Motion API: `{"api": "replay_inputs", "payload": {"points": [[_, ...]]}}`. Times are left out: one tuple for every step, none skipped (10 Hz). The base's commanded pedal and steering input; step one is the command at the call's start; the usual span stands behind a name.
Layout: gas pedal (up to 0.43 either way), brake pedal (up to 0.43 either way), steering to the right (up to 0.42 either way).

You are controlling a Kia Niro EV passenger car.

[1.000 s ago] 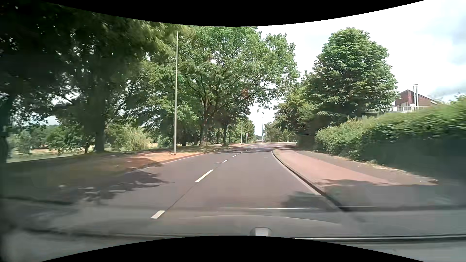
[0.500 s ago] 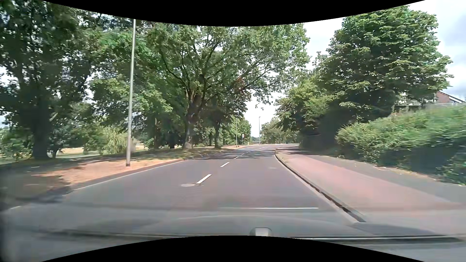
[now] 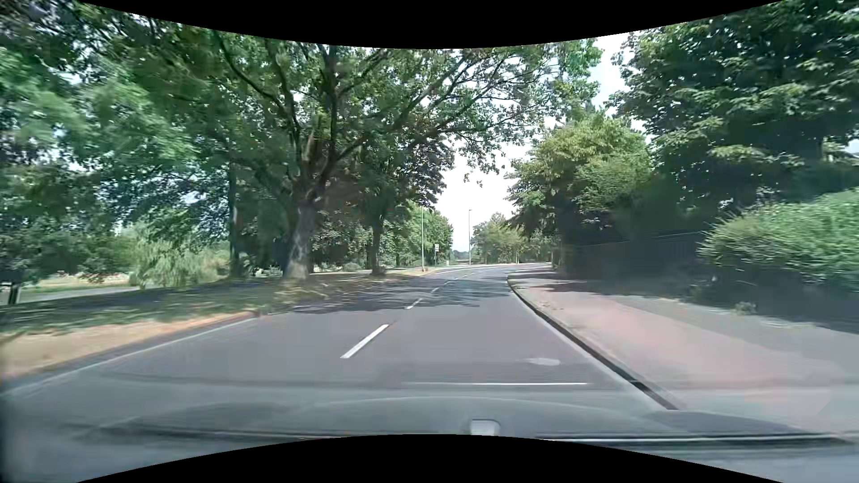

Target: Follow the waypoints while adhering to traffic rules and regulations

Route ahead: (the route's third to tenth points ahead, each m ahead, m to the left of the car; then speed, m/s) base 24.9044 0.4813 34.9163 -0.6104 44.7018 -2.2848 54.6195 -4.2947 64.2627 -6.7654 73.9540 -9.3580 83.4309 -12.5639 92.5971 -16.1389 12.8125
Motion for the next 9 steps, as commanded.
{"api": "replay_inputs", "payload": {"points": [[0.150, 0.018, 0.020], [0.150, 0.018, 0.021], [0.150, 0.018, 0.021], [0.150, 0.018, 0.021], [0.150, 0.018, 0.020], [0.150, 0.018, 0.020], [0.150, 0.018, 0.020], [0.150, 0.018, 0.020], [0.150, 0.018, 0.020]]}}
